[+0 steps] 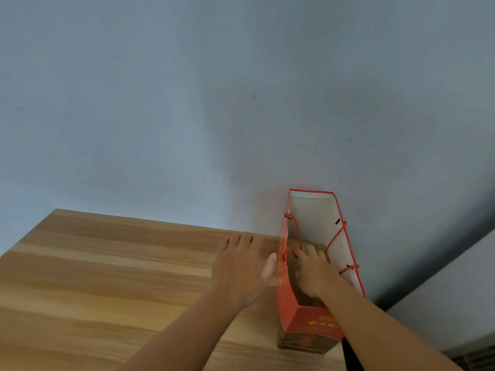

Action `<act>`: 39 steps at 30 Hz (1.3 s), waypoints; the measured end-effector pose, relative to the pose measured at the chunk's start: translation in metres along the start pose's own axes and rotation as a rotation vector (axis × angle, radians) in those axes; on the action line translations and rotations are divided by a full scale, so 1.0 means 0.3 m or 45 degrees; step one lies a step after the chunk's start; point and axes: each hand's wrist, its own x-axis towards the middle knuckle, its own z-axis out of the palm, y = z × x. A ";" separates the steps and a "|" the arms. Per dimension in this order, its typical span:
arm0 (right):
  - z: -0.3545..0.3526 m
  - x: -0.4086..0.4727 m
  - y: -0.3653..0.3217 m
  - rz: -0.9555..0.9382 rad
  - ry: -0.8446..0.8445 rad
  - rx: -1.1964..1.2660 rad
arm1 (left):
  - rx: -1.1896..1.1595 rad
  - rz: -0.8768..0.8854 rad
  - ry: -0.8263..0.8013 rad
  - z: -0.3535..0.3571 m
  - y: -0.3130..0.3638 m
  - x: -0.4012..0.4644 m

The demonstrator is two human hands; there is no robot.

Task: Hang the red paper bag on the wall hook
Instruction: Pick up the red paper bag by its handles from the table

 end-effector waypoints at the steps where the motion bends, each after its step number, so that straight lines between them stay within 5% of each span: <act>1: 0.003 0.004 0.001 -0.005 -0.011 0.014 | 0.001 -0.008 -0.003 0.006 -0.003 0.003; 9: -0.147 -0.016 0.006 -0.034 -0.048 -0.086 | 0.027 -0.009 0.011 0.010 0.044 0.024; 18: -0.627 -0.126 -0.070 -0.101 0.242 -0.119 | -0.005 0.132 0.123 -0.160 0.289 0.121; 26: -0.735 -0.202 -0.066 -0.074 0.372 0.041 | -0.347 -0.103 0.178 -0.250 0.419 0.140; 32: -0.775 -0.224 -0.042 -0.088 0.274 0.120 | -0.324 -0.044 0.384 -0.246 0.411 0.140; 39: -0.807 -0.289 0.054 -0.385 -0.097 0.412 | -0.212 0.060 0.304 -0.390 0.312 0.123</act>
